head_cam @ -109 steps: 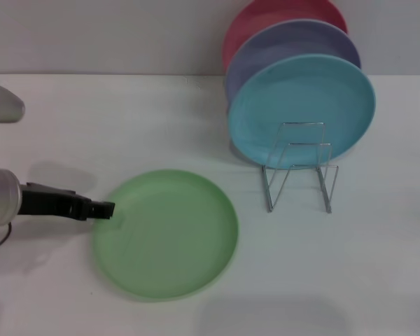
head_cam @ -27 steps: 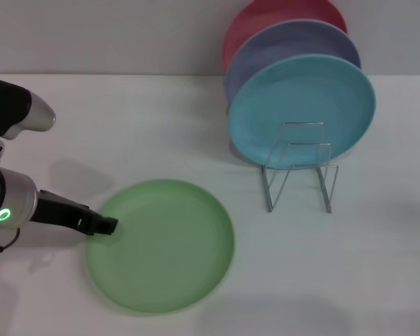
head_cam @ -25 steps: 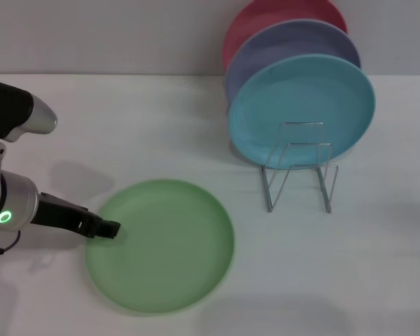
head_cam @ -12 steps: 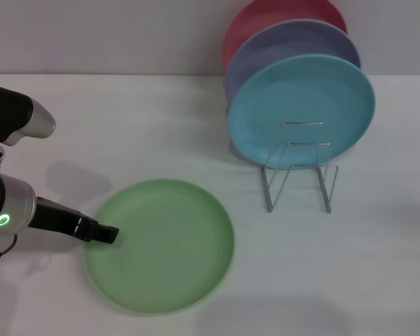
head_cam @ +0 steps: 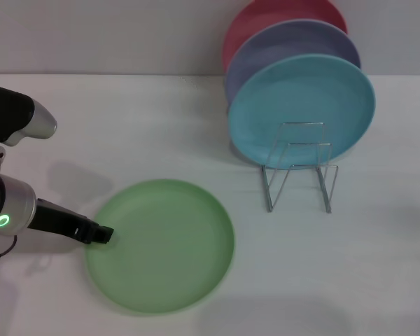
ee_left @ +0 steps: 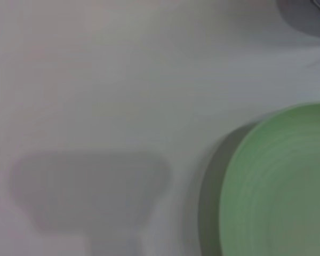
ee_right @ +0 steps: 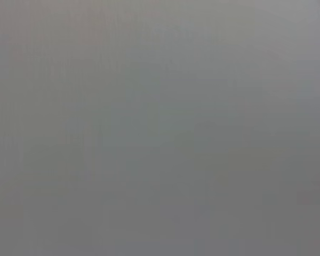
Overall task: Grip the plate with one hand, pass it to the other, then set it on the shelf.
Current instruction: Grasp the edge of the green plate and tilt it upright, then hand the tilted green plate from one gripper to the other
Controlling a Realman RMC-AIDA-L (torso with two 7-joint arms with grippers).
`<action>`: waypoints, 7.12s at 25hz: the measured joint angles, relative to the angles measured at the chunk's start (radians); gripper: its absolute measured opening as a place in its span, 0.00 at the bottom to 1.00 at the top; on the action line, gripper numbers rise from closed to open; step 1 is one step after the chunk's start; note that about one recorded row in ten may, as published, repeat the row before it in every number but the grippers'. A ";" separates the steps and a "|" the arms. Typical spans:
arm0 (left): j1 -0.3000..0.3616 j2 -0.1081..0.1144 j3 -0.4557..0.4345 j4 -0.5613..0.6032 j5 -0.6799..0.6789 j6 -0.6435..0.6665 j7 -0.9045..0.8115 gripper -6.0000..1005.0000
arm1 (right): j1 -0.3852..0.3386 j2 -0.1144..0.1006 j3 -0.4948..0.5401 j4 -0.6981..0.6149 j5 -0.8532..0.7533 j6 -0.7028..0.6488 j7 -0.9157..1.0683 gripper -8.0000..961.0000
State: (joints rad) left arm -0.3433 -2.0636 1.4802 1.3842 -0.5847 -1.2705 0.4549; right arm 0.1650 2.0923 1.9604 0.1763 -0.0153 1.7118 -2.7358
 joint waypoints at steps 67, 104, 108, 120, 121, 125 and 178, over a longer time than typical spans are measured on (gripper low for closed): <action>-0.015 0.001 -0.019 0.252 0.003 0.001 0.028 0.02 | 0.122 -0.019 -0.205 1.147 -0.863 -1.044 0.808 0.85; -0.102 0.002 -0.073 0.288 0.057 -0.028 0.027 0.02 | 0.639 -0.066 -0.132 1.183 -2.272 -0.534 2.273 0.85; -0.107 0.002 -0.074 0.288 0.057 -0.029 0.025 0.02 | 0.694 -0.066 -0.130 1.086 -2.306 -0.515 2.263 0.85; -0.119 0.002 -0.075 0.288 0.057 -0.030 0.023 0.02 | 0.783 -0.057 -0.167 0.930 -2.336 -0.503 2.192 0.85; -0.120 0.002 -0.075 0.288 0.057 -0.030 0.023 0.02 | 0.784 -0.056 -0.173 0.928 -2.343 -0.507 2.191 0.85; -0.123 0.002 -0.076 0.288 0.057 -0.030 0.023 0.02 | 0.794 -0.053 -0.190 0.905 -2.353 -0.522 2.186 0.85; -0.145 0.002 -0.098 0.284 0.053 -0.030 0.028 0.04 | 0.854 -0.029 -0.299 0.725 -2.366 -0.729 2.124 0.55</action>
State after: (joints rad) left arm -0.4882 -2.0616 1.3819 1.6684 -0.5313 -1.3009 0.4829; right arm 1.0190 2.0630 1.6612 0.9018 -2.3817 0.9825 -0.6120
